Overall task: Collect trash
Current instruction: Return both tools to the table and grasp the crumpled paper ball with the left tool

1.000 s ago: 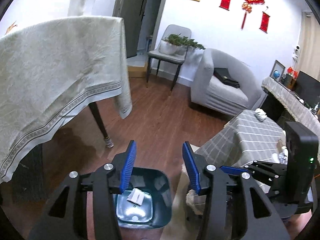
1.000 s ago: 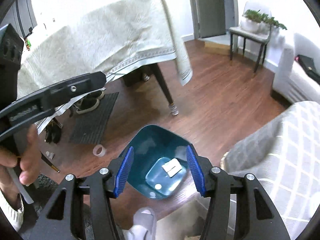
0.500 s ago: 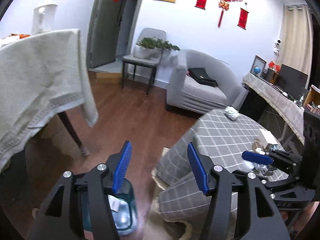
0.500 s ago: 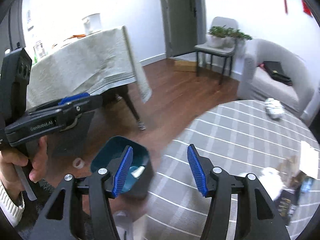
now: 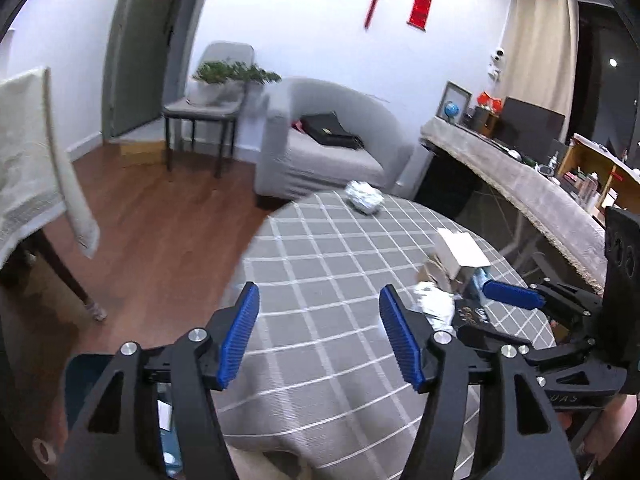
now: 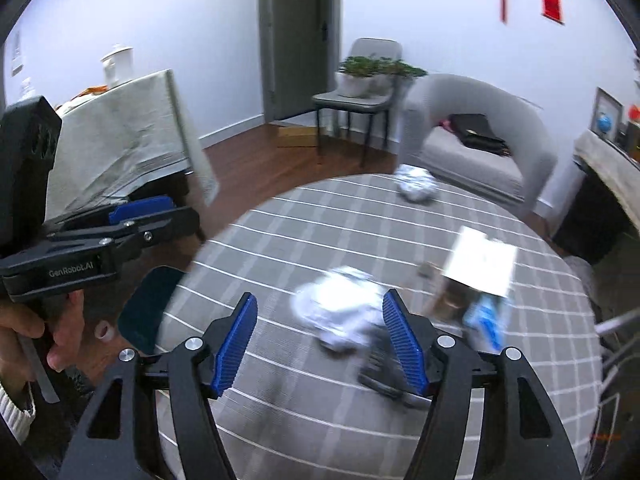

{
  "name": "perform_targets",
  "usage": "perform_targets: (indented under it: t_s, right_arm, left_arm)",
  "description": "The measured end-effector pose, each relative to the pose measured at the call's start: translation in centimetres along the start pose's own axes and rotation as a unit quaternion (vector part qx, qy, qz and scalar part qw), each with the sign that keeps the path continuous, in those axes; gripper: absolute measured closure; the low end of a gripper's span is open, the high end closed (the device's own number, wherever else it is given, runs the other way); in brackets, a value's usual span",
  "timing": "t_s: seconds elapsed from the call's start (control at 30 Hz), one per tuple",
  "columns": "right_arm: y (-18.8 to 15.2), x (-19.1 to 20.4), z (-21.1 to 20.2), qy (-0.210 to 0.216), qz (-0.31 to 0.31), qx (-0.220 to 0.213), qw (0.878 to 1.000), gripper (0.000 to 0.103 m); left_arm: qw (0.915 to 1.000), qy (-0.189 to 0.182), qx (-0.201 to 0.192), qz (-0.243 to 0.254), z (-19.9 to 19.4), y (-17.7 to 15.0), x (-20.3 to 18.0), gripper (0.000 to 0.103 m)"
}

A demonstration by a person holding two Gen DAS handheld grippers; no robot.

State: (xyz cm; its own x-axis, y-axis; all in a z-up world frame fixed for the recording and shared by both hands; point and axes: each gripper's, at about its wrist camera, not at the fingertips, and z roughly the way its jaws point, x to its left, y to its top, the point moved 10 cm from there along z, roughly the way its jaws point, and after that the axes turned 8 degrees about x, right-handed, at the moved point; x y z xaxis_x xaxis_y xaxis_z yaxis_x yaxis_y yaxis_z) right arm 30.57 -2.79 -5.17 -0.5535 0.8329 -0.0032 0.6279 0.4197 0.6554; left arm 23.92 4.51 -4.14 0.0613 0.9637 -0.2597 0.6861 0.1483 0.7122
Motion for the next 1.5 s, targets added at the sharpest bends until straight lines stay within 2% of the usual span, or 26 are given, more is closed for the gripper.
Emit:
perform_targets:
  t_s: [0.17,0.4,0.5,0.67,0.73,0.8,0.83,0.97,1.1,1.23,1.5]
  right_arm:
    - [-2.2,-4.1,-0.8,-0.019,0.031,0.007,0.999,0.030]
    - [-4.4,-7.1,-1.6,-0.027,0.052,0.014,0.998,0.028]
    - [-5.1,-8.0,-1.8,-0.025,0.056,0.016,0.998,0.027]
    - [-6.2,-9.0,-2.0,-0.026,0.062,0.023,0.998,0.027]
    - [-6.6,-9.5,-2.0,-0.021,0.070,0.025,0.997,0.027]
    - [-6.8,-9.7,-1.9,-0.014,0.077,0.027,0.997,0.027]
    - [-6.9,-9.7,-1.8,-0.010,0.080,0.028,0.996,0.027]
    - [-6.6,-9.5,-1.6,-0.008,0.081,0.028,0.996,0.024]
    - [-6.1,-8.2,-0.8,0.005,0.083,0.034,0.996,0.024]
    - [-5.7,-7.2,0.1,0.013,0.084,0.040,0.996,0.018]
    - [-5.6,-6.6,1.9,0.008,0.105,0.057,0.993,0.017]
  left_arm:
    - [0.9995,-0.024,0.007,0.018,2.4,-0.2,-3.6,0.037]
    - [0.9981,-0.054,0.026,0.019,5.3,-0.4,-7.0,0.037]
    - [0.9977,-0.054,0.034,0.023,5.9,-0.7,-7.9,0.038]
    - [0.9971,-0.056,0.048,0.021,7.1,-1.2,-8.6,0.041]
    - [0.9966,-0.056,0.057,0.019,7.6,-1.5,-8.8,0.047]
    - [0.9959,-0.057,0.067,0.019,8.2,-1.8,-9.1,0.050]
    - [0.9953,-0.059,0.074,0.021,8.5,-2.0,-9.3,0.058]
    - [0.9949,-0.062,0.076,0.026,8.8,-2.1,-9.6,0.063]
    - [0.9949,-0.068,0.070,0.024,8.4,-2.0,-9.6,0.064]
    - [0.9951,-0.078,0.059,0.016,7.7,-1.7,-9.1,0.064]
    - [0.9955,-0.087,0.039,0.001,6.1,-1.0,-8.0,0.064]
